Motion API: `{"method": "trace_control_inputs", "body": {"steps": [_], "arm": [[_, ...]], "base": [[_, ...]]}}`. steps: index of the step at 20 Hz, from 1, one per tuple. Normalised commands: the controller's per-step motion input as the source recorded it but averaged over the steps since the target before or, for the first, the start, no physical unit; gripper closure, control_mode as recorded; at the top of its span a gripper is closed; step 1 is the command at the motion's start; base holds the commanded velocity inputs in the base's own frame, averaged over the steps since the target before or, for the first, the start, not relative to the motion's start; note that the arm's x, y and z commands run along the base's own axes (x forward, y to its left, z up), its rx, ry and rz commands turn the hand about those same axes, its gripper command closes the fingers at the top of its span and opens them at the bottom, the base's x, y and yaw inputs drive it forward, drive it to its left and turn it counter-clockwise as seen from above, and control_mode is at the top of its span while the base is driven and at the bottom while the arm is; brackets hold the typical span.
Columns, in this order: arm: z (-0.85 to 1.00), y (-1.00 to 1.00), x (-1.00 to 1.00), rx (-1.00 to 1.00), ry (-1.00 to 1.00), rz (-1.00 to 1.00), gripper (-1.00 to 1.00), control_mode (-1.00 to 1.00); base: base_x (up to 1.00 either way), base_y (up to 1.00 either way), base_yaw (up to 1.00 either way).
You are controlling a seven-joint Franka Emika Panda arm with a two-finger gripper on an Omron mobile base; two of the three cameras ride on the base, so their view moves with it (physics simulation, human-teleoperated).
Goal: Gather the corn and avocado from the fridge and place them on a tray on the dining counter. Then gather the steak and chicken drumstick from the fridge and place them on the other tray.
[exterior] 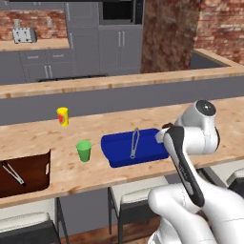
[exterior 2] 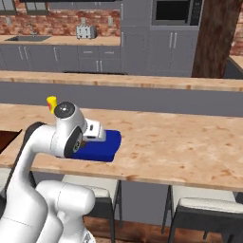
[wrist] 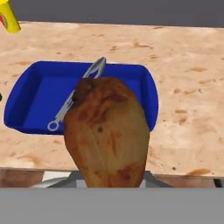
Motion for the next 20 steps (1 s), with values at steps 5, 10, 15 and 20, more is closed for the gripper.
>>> {"method": "trace_control_inputs", "body": {"steps": [5,10,15,20], "arm": [[-0.56,0.00,0.43,0.00,0.09,0.00,1.00,-1.00],[-0.45,0.00,0.42,0.00,0.05,0.00,1.00,-1.00],[-0.40,0.00,0.44,0.00,0.00,0.00,1.00,-1.00],[-0.33,0.00,0.38,0.00,0.01,0.00,1.00,-1.00]], "base": [[0.00,0.00,0.00],[0.00,0.00,0.00],[0.00,0.00,0.00],[0.00,0.00,0.00]]}}
